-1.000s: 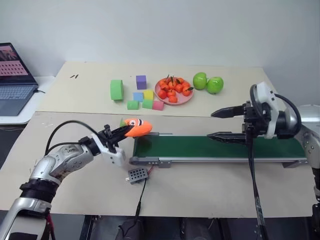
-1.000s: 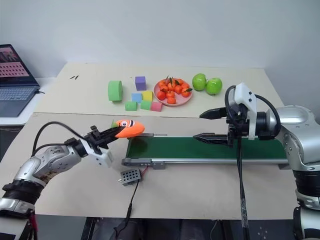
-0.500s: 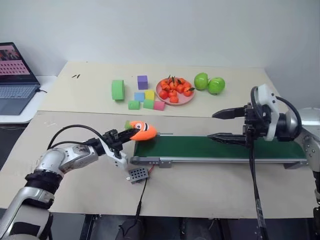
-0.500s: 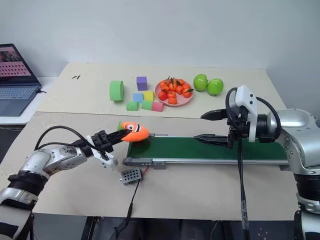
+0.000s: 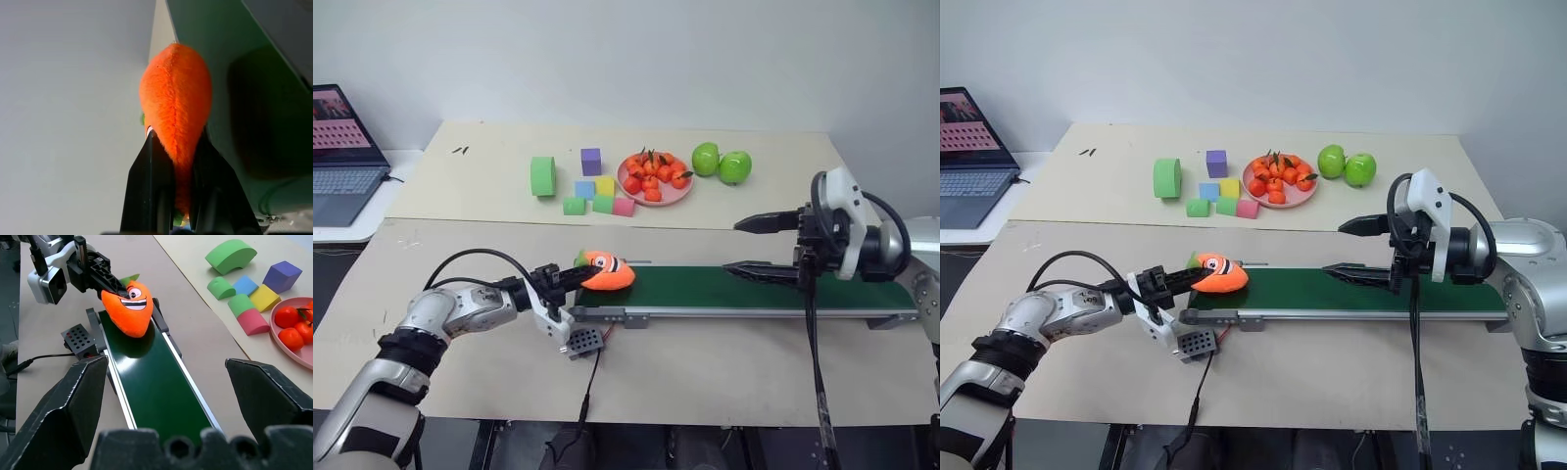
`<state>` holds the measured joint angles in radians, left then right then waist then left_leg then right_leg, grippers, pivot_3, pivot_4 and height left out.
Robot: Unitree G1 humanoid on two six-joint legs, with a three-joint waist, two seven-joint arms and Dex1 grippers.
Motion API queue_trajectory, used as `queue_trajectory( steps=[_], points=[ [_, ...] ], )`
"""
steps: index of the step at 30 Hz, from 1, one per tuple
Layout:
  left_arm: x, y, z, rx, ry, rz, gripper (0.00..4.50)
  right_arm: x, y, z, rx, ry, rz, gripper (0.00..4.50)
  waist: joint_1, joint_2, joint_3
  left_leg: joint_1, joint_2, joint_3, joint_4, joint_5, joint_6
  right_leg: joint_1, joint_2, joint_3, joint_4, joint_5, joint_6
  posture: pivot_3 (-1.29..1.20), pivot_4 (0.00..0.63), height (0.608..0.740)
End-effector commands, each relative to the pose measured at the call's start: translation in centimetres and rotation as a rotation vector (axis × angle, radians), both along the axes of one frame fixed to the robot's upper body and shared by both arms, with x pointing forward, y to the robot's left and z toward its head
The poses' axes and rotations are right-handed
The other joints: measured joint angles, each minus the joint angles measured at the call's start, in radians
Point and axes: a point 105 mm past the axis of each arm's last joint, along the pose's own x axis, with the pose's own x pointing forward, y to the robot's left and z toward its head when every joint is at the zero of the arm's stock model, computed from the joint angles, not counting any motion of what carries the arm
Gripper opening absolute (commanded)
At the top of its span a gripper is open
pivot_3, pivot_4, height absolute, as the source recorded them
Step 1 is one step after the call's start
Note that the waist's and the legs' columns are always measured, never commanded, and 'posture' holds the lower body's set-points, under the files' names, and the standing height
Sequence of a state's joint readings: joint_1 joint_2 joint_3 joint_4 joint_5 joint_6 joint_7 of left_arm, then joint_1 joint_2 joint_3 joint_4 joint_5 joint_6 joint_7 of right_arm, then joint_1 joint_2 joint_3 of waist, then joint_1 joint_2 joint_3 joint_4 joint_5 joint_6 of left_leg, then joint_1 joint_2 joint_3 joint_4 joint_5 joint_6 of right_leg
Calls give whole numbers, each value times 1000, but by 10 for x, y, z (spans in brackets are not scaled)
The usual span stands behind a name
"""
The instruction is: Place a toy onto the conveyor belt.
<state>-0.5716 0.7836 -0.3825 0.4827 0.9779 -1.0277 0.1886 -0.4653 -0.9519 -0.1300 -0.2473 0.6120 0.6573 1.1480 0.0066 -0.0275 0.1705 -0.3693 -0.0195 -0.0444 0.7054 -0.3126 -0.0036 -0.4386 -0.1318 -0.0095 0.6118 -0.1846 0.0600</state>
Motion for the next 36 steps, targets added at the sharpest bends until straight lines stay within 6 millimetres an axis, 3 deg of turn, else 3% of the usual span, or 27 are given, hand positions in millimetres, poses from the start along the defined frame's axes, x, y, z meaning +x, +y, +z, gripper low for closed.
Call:
queue_trajectory(
  steps=[1,6,11,17,23,28,31,34,35,36],
  points=[
    [4,0,13,-22,-11,-8,883,-4,-1,13,5,-54,4,4500,0,0,0,0,0,0,0,0,0,0,0,0,0,0,0,0,150,738],
    [9,0,27,-78,-2,-2,2553,-3,-2,13,3,-53,3,4500,0,0,0,0,0,0,0,0,0,0,0,0,0,0,0,0,150,738],
    [-1,-10,48,-121,-23,-77,4346,-2,-2,13,1,-55,4,4500,-1,0,0,0,0,0,0,0,0,0,0,0,0,0,0,0,150,738],
    [-8,-11,66,-148,-52,-113,4436,1,-1,12,2,-56,9,4500,-2,0,0,0,0,0,1,0,0,0,0,0,0,0,0,0,150,738],
    [-2,-4,80,-207,-45,-63,4436,3,0,11,4,-57,15,4500,-6,0,0,0,0,0,1,0,0,0,0,0,1,0,0,0,150,738],
    [-2,1,113,-353,-36,-44,4436,4,0,11,3,-56,19,4500,-11,0,0,0,0,-1,3,0,0,0,0,0,1,0,0,0,150,738],
    [-2,-2,148,-474,-42,-47,4436,4,1,11,-1,-55,24,4500,-11,0,0,-1,0,-1,4,0,0,0,0,0,1,0,0,0,150,738],
    [5,-8,165,-562,101,-31,4436,5,-1,12,-10,-55,29,4500,-11,0,0,-1,0,-2,6,0,0,1,0,0,2,0,0,0,150,738],
    [9,-10,162,-574,200,-21,4436,5,-1,13,-13,-55,29,4500,-12,0,0,-1,0,-2,6,0,1,2,0,0,2,0,0,0,150,738],
    [14,-12,151,-563,406,5,4436,5,-3,13,-23,-56,26,4500,-14,0,0,0,0,-2,6,-1,1,2,0,0,2,0,0,0,150,738]
  ],
)
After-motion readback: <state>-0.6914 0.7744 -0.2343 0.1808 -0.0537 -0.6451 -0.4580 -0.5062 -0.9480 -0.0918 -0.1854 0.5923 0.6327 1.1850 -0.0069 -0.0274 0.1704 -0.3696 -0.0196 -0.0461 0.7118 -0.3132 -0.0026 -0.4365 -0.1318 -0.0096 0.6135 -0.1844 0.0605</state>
